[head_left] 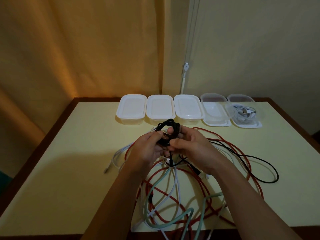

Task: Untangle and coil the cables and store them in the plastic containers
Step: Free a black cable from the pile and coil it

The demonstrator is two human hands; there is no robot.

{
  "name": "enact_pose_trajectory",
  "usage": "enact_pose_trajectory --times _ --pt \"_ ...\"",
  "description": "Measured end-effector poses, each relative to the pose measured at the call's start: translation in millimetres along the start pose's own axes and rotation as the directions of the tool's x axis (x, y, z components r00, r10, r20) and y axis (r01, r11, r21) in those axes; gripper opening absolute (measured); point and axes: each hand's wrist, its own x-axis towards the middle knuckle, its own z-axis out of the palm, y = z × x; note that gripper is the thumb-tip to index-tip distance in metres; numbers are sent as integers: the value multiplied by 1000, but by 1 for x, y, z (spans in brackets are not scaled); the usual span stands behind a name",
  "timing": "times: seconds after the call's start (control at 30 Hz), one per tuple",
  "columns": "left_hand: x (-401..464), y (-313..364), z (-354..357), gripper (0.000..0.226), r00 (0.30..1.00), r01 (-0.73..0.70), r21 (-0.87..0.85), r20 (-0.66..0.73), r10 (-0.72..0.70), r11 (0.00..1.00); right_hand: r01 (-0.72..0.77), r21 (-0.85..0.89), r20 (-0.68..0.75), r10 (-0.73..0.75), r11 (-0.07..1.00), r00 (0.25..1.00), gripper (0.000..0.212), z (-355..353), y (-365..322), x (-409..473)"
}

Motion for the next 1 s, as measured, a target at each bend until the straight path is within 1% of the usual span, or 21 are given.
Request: enact_pose_trajectory --times 0.1,0.17,0.27,0.43,0.53,0.6,0.7,0.77,0.87,0.93,1.0 --pt "-1 0 -1 30 1000 -5 8 25 4 1000 18 -33 -74 -21 999 997 16 1 2 0" --pt "-3 1 0 28 998 -17 34 54 15 999 24 -89 -128 -35 996 991 17 2 1 0" --pt "-4 0 2 25 997 15 52 69 -19 999 20 -169 -210 -56 985 976 24 4 0 1" --pt "-3 -1 3 21 993 61 111 90 -71 992 33 -228 -301 -102 973 948 18 8 -1 1" --pt "-2 -2 4 21 994 77 146 67 -87 986 24 -243 -325 -105 970 940 19 8 -1 1" --pt "-1 -3 5 23 995 79 158 48 -88 984 -2 -243 -322 -79 970 943 18 8 1 1" --pt "-1 -5 6 24 998 44 207 39 -54 977 -50 -248 -328 -35 968 944 13 7 2 3" --pt "-1 -7 8 21 999 19 233 37 -29 972 -77 -245 -336 -10 966 942 10 6 2 2" --pt "0 -10 10 17 1000 -8 245 30 1 970 -108 -229 -359 19 968 933 13 6 1 1" --pt "0 -12 12 16 999 -47 280 20 43 959 -143 -184 -369 66 973 927 12 6 0 1" --pt "-1 -14 13 14 996 -84 312 14 84 946 -214 -81 -347 173 974 922 8 6 -1 0"
